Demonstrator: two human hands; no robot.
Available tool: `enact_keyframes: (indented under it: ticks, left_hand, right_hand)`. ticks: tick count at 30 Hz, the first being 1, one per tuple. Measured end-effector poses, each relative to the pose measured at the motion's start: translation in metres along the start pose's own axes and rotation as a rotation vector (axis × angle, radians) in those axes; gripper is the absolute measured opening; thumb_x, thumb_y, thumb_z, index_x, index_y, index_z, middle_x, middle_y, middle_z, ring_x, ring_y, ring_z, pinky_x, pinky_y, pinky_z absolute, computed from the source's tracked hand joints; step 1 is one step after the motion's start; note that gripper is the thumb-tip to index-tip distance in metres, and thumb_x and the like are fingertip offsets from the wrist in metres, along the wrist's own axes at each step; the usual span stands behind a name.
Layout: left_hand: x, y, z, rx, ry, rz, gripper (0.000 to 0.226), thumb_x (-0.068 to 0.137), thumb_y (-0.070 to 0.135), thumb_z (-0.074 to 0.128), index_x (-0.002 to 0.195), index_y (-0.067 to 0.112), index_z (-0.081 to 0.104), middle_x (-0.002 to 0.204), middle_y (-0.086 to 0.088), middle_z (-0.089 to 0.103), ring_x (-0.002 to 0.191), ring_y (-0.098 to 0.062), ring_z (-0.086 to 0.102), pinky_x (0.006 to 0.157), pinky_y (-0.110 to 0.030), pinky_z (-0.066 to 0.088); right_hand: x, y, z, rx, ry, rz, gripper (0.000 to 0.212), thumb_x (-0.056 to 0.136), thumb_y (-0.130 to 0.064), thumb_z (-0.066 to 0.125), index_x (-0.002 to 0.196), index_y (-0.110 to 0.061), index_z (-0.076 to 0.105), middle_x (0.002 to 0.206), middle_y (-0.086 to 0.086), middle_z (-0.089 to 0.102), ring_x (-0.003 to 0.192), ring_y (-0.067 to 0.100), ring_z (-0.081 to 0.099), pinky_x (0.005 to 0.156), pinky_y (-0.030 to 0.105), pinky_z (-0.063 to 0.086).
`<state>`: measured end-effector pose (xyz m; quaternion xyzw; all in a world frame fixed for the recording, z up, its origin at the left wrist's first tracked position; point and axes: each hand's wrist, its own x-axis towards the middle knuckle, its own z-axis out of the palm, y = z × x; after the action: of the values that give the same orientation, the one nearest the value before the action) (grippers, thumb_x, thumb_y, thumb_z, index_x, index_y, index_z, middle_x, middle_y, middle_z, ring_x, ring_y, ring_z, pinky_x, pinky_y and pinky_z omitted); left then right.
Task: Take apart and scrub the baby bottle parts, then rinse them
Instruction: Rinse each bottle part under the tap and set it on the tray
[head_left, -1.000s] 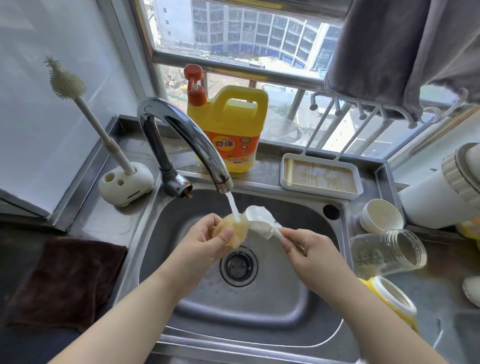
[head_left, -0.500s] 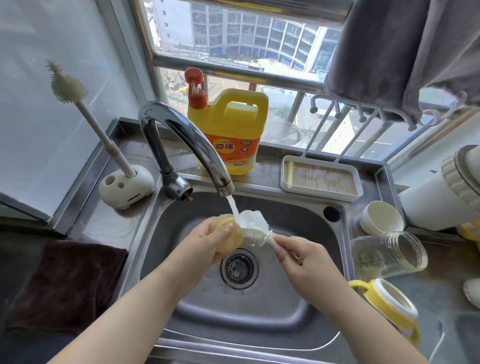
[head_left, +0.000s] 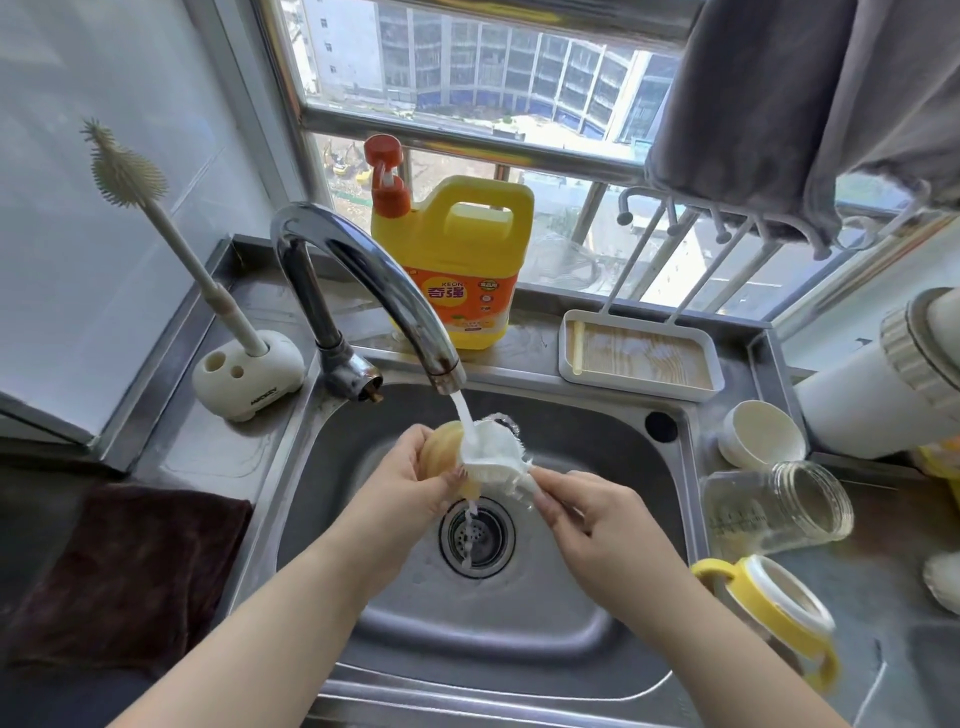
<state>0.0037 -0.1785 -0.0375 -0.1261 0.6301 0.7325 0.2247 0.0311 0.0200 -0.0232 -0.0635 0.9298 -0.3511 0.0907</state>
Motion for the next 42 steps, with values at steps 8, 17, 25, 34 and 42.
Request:
enact_keyframes:
  ticks: [8,17,25,34,42]
  left_hand:
    - [-0.001,0.002,-0.004,-0.210,-0.047,-0.030,0.022,0.073,-0.008,0.062,0.091,0.003,0.056,0.086,-0.010,0.063,0.080,-0.019,0.060,0.078,-0.031,0.050]
    - [-0.007,0.007,0.004,0.013,-0.040,-0.023,0.020,0.088,0.030,0.055,0.070,0.021,0.060,0.077,0.006,0.065,0.076,-0.011,0.057,0.083,-0.035,0.044]
    - [-0.012,0.006,0.004,0.075,-0.073,0.087,0.018,0.093,0.015,0.053,0.085,0.000,0.058,0.082,-0.005,0.066,0.086,-0.018,0.059,0.095,-0.038,0.048]
    - [-0.006,0.005,0.001,-0.205,-0.029,0.046,0.022,0.095,0.010,0.047,0.075,0.010,0.054,0.082,-0.008,0.063,0.078,-0.014,0.065,0.079,-0.028,0.056]
    - [-0.002,0.011,-0.001,-0.117,-0.048,0.035,0.025,0.098,0.026,0.040,0.096,0.015,0.063,0.094,0.000,0.069,0.088,-0.012,0.064,0.082,-0.030,0.053]
  right_hand:
    - [-0.001,-0.003,-0.004,-0.082,0.000,0.010,0.031,0.093,-0.049,0.044,0.119,-0.041,0.059,0.077,-0.007,0.059,0.076,0.010,0.056,0.066,0.038,0.050]
    - [-0.002,0.006,-0.008,-0.014,0.001,0.115,0.026,0.093,-0.036,0.053,0.116,-0.038,0.064,0.095,-0.013,0.069,0.092,0.008,0.062,0.079,0.033,0.051]
    - [0.005,-0.004,-0.009,0.086,0.013,0.062,0.023,0.093,-0.033,0.054,0.113,-0.038,0.064,0.095,-0.010,0.071,0.091,0.007,0.063,0.080,0.035,0.052]
    - [0.002,-0.007,-0.009,0.028,0.017,0.032,0.024,0.093,-0.034,0.053,0.114,-0.037,0.065,0.075,-0.019,0.062,0.073,-0.001,0.055,0.070,0.026,0.048]
    - [-0.003,-0.004,-0.003,0.172,0.056,0.091,0.025,0.093,-0.022,0.055,0.114,-0.031,0.066,0.062,-0.038,0.055,0.061,-0.012,0.054,0.057,0.005,0.037]
